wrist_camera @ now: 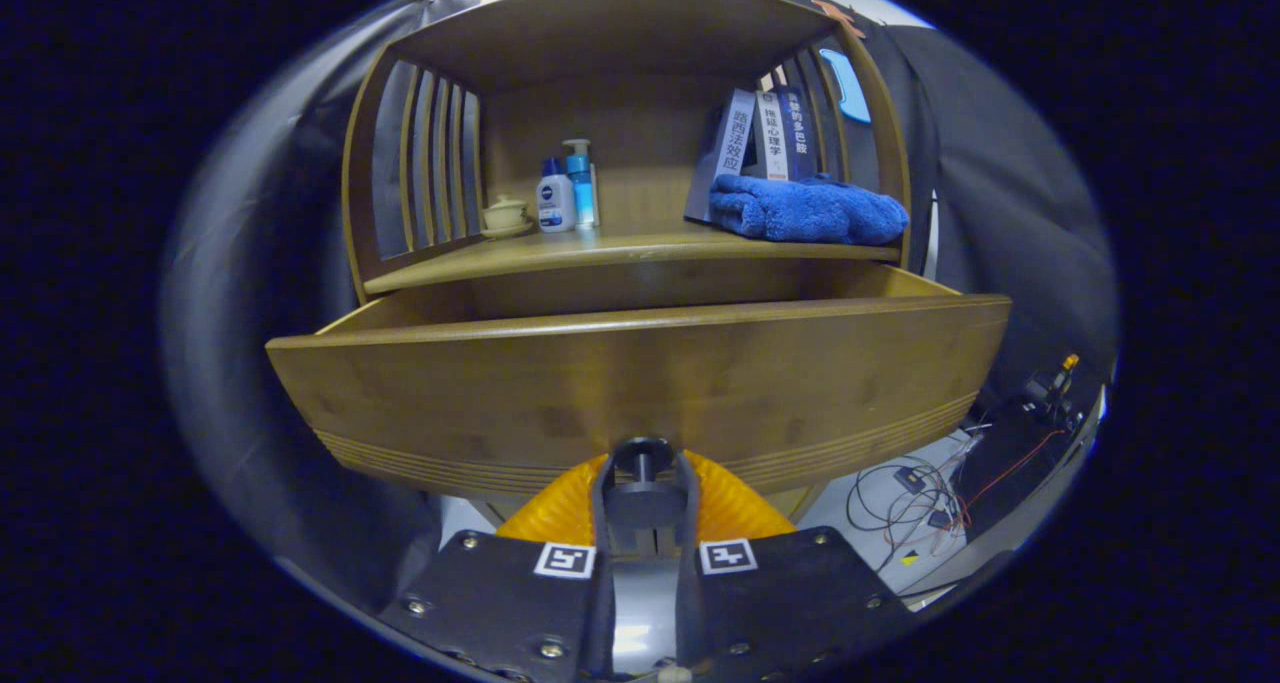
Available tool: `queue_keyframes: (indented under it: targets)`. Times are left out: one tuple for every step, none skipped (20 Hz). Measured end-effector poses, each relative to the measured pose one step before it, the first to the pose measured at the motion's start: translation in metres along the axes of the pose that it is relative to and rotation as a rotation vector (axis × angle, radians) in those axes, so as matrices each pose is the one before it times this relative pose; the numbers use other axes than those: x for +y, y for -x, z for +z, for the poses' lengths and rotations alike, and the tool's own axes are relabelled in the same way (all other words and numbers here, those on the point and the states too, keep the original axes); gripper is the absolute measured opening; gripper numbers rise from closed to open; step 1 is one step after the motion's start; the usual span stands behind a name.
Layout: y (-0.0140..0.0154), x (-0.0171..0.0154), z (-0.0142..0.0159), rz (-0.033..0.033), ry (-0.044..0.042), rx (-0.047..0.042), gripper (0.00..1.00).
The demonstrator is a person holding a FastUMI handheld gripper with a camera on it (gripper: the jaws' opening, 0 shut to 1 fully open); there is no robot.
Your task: Pull open the drawer, take out the items inside it, and place them on the countertop above the cabinet.
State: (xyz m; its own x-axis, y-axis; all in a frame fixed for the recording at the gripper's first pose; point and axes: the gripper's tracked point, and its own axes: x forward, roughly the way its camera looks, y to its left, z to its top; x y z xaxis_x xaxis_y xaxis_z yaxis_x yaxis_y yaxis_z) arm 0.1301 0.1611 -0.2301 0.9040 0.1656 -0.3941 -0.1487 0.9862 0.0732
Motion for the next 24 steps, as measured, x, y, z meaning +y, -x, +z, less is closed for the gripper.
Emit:
queue_keyframes:
  targets:
    - [0.00426, -0.0012, -0.00526, -0.00418, 0.00192, 0.00907, 0.24]
    - [0.00489, -0.00055, -0.00568, -0.00303, 0.00116, 0.00951, 0.24]
    - [0.00868, -0.00086, 0.00019, -0.0039, -0.00887, -0.01875, 0.24]
    - [0.00533, -0.0028, -0.0047, -0.00027, -0.0008, 0.01341, 0.24]
    - [0.00511, -0.00015, -0.00074, 0.00004, -0.01458, -0.01636, 0.24]
    - [0.00374, 0.0, -0.00274, 0.00022, -0.00345, 0.00465, 0.24]
    - [0.00247, 0.00141, -0.00087, -0.00148, 0.00065, -0.00216, 0.24]
    - [0.0013, 0.00042, -0.00299, -0.00249, 0.01604, 0.0142, 0.24]
    - [0.00145, 0.00017, -0.00068, -0.00275, 0.00523, 0.00538, 0.24]
    - [-0.00033, -0.00008, -0.00047, -0.00252, 0.0019, 0.00772, 0.24]
    - [0.00073, -0.00013, -0.00002, -0.00041, 0.00167, 0.00088, 0.24]
    - [0.00173, -0.00082, -0.00047, 0.00088, -0.00485, -0.00033, 0.24]
    - [0.00241, -0.00042, -0.00184, -0.00171, -0.00689, -0.00136, 0.24]
    - [0.00279, 0.00053, -0.00146, -0.00301, -0.00328, -0.00179, 0.24]
    - [0.00119, -0.00038, -0.00071, -0.0039, -0.00584, -0.00174, 0.24]
    - [-0.00058, 0.00074, -0.00027, -0.00774, -0.00215, 0.00507, 0.24]
    - [0.00061, -0.00001, -0.00179, -0.00459, 0.01323, 0.00758, 0.24]
    - [0.00071, -0.00067, 0.00062, 0.0015, 0.0025, 0.00037, 0.24]
    - [-0.00024, 0.00042, 0.00165, 0.00531, -0.01223, -0.01055, 0.24]
    - [0.00123, 0.0005, 0.00111, 0.00534, -0.01074, -0.01818, 0.24]
    - [0.00036, -0.00059, 0.00043, -0.00017, -0.00906, -0.0138, 0.24]
    - [0.00024, 0.00061, -0.00019, 0.00405, -0.01029, -0.00474, 0.24]
    - [-0.00083, 0.00098, -0.00142, 0.0069, -0.00081, -0.00399, 0.29]
    - [-0.0022, 0.00439, 0.00269, 0.02906, -0.00722, -0.00824, 0.34]
